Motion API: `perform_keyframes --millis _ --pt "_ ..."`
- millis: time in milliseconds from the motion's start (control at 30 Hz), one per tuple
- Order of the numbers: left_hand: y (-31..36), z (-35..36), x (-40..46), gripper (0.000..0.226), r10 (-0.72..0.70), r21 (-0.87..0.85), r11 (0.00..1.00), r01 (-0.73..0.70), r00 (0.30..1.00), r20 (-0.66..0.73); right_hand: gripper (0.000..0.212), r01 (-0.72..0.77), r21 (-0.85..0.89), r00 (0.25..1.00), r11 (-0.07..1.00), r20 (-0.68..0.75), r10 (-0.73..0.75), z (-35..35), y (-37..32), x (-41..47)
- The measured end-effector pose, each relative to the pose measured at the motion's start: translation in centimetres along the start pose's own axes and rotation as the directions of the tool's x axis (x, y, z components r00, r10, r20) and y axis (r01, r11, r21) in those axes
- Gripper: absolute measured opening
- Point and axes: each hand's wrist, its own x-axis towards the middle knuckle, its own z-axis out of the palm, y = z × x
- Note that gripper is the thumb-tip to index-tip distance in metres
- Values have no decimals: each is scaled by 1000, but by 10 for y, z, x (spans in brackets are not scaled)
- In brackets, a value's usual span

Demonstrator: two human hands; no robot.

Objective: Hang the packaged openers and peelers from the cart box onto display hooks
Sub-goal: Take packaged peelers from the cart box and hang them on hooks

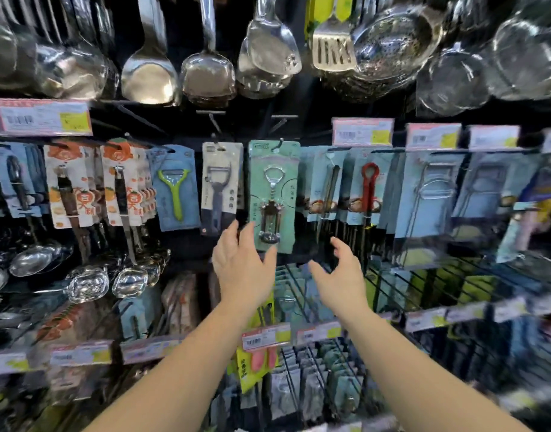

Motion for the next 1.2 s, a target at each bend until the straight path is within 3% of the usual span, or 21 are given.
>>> perform_keyframes --millis 133,333,567,900,1200 --pt "73 58 -26 60 215 52 972 -228 959 188 67 -50 -93 997 994 -56 45 -79 63 11" --pt "219 174 -100 61 429 5 880 -475 799 422 62 -192 -255 974 948 -168 152 -243 176 10" --pt "386 304 -198 69 507 -94 807 -583 604 615 61 -403 -407 902 820 -327 280 -430 293 -1" --pt "531 447 -298 66 630 -298 680 -669 327 704 67 -656 -294 709 695 -557 433 -575 420 -25" --pt "606 624 -351 64 626 -452 618 -643 54 778 61 -839 -82 431 538 -704 564 -663 553 -6"
